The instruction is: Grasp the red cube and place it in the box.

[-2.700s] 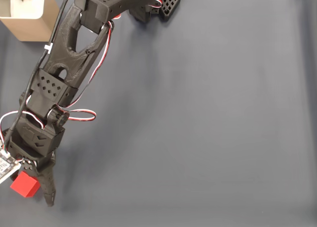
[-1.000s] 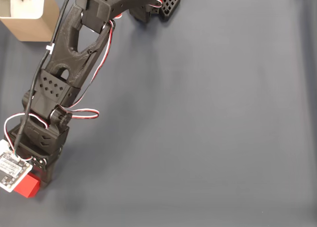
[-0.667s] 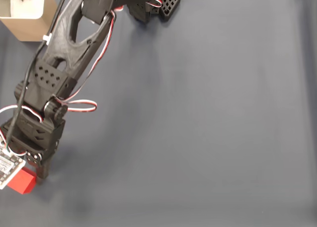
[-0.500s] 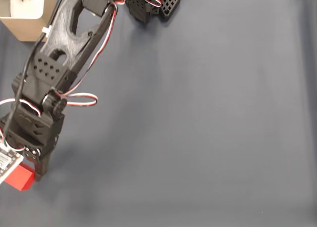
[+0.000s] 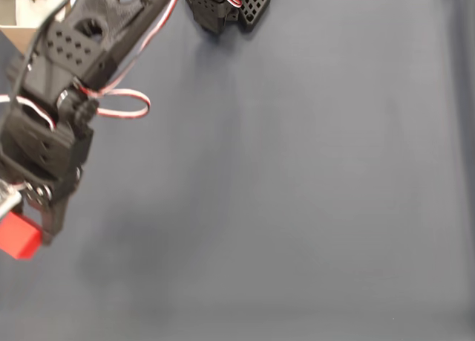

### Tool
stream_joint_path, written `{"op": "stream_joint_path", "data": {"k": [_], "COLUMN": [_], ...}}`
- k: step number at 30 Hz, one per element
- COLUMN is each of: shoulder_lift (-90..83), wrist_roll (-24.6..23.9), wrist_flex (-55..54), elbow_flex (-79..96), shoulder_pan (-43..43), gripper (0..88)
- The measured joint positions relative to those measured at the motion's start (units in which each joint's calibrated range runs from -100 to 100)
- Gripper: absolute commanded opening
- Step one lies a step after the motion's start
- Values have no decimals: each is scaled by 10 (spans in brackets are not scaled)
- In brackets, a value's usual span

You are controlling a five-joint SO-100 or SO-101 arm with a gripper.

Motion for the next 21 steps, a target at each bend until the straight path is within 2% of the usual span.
{"op": "stream_joint_path", "data": {"k": [21], "shoulder_lift": [-245], "wrist_roll": [-5], "wrist_flex": [14], "elbow_flex": [203], "shoulder_pan": [99], "gripper": [129]}}
